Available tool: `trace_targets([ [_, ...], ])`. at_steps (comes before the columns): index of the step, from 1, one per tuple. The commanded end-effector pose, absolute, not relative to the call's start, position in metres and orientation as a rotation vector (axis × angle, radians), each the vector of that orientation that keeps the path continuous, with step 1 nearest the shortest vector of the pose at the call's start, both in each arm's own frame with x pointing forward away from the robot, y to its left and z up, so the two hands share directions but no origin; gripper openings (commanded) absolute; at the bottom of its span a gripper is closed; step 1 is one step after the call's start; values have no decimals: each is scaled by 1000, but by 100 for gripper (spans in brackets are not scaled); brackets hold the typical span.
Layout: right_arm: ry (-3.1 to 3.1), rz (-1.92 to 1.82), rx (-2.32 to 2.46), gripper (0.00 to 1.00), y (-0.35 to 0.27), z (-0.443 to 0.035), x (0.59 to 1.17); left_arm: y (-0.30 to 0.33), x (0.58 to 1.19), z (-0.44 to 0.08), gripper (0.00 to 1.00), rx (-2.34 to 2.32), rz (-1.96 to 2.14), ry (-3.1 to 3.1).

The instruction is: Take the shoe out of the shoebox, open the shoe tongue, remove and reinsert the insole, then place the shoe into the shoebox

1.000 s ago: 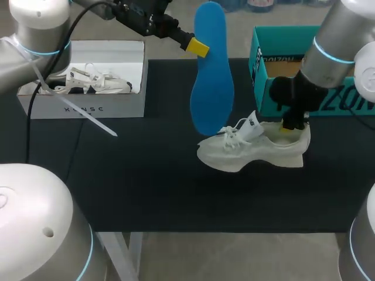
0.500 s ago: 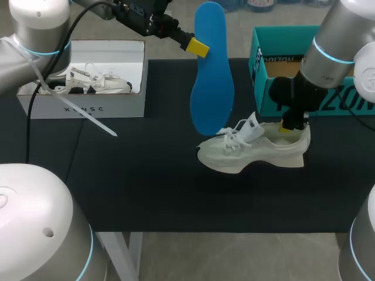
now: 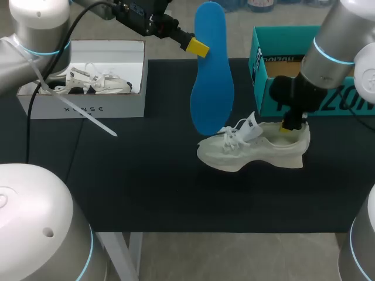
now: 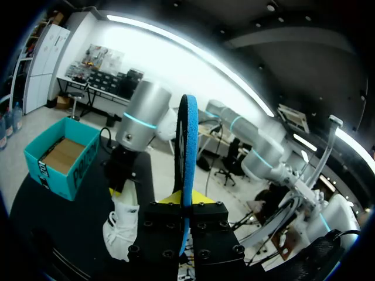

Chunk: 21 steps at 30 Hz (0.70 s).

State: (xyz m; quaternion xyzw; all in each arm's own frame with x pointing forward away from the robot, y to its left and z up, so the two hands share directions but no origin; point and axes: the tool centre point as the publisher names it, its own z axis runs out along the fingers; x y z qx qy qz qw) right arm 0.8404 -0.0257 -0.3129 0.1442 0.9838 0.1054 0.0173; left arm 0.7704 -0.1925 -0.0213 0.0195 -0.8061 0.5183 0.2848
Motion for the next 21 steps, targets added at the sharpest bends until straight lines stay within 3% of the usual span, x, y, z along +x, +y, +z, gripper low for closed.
trace_targets([
  [1,2994,341,598,0,-26,-307,826,-192,770,-21,0,52,1386,-2158],
  [13,2754,153,1073,0,-14,-302,803,-192,770,-21,0,52,1386,-2158],
  [21,2674,244,1340,0,4,-308,803,-192,770,-21,0,52,1386,-2158],
])
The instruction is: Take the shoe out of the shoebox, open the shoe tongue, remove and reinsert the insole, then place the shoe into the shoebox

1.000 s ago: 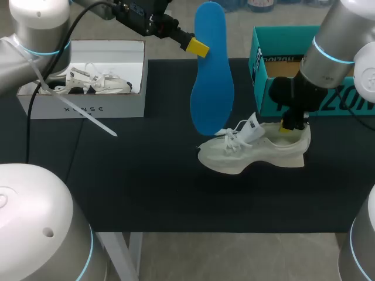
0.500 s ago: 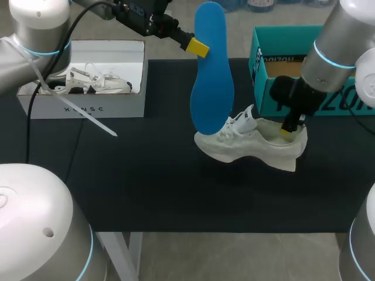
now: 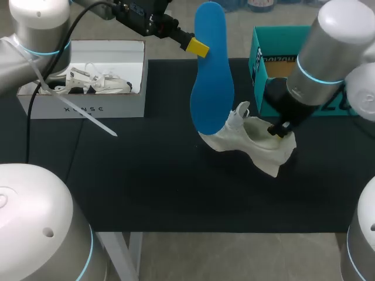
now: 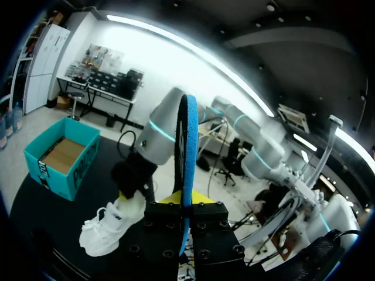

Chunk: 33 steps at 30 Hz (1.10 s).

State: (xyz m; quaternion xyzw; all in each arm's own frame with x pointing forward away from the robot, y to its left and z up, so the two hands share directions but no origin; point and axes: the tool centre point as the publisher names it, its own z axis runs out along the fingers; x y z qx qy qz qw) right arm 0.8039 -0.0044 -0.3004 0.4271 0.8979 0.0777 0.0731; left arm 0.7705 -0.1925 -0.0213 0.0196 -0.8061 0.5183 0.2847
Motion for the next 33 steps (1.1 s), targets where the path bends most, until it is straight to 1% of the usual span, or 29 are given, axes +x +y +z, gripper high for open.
trace_targets([
  [1,2674,244,1340,0,4,-308,803,-192,770,-21,0,52,1386,-2158],
  [18,2674,244,1340,0,4,-308,803,-192,770,-21,0,52,1386,-2158],
  [25,2442,190,1695,0,17,-321,792,-192,770,-21,0,52,1386,-2158],
  [33,2116,324,2031,0,25,-331,764,-192,770,-21,0,52,1386,-2158],
])
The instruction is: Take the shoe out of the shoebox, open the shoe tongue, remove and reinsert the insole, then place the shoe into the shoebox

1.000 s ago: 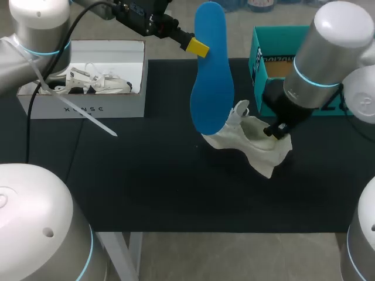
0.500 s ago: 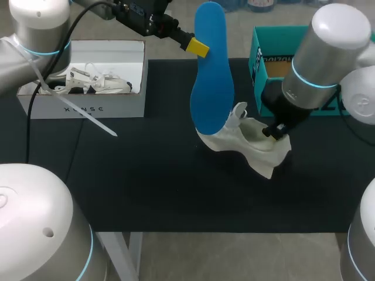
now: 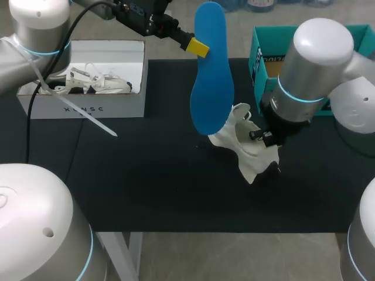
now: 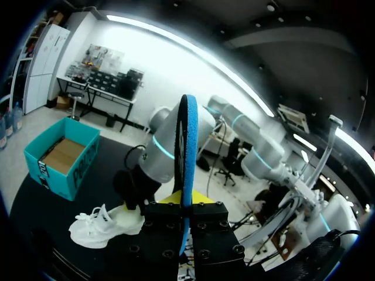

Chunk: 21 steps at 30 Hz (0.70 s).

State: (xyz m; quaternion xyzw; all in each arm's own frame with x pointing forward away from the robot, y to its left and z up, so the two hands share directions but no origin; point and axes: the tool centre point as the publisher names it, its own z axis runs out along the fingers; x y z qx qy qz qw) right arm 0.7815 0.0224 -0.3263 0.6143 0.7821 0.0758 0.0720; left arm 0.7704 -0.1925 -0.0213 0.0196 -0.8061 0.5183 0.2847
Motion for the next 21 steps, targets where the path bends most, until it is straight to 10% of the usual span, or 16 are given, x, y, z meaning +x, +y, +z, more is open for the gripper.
trace_targets([
  [1,2088,335,2058,0,26,-332,761,-192,770,-21,0,52,1386,-2158],
  [21,1897,396,2220,0,27,-351,768,-192,770,-21,0,52,1386,-2158],
])
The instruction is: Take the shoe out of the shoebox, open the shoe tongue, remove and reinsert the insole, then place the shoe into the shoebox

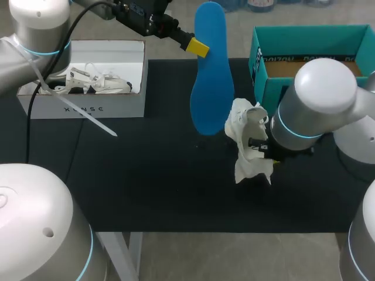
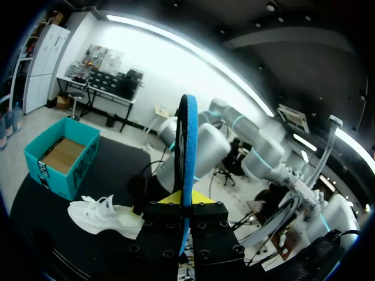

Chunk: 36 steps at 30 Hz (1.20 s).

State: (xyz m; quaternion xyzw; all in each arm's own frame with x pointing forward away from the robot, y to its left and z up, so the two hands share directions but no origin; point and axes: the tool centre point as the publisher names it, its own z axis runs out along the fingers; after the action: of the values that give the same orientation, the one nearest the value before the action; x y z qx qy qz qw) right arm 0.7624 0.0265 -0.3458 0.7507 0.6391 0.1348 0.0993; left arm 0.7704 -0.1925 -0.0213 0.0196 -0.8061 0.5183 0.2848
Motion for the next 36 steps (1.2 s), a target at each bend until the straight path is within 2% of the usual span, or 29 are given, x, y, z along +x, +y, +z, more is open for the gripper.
trace_targets([
  [1,1898,384,2216,0,27,-352,770,-192,770,-21,0,52,1386,-2158],
  [10,1905,335,2236,0,28,-372,780,-192,770,-21,0,52,1386,-2158],
  [31,1967,252,2252,2,50,-408,765,-192,770,-21,0,52,1386,-2158],
  [32,1955,233,2255,57,50,-407,764,-192,770,-21,0,52,1386,-2158],
  [33,1950,238,2254,100,50,-404,763,-192,770,-21,0,52,1386,-2158],
  [36,1939,247,2226,100,50,-390,760,-192,770,-21,0,52,1386,-2158],
])
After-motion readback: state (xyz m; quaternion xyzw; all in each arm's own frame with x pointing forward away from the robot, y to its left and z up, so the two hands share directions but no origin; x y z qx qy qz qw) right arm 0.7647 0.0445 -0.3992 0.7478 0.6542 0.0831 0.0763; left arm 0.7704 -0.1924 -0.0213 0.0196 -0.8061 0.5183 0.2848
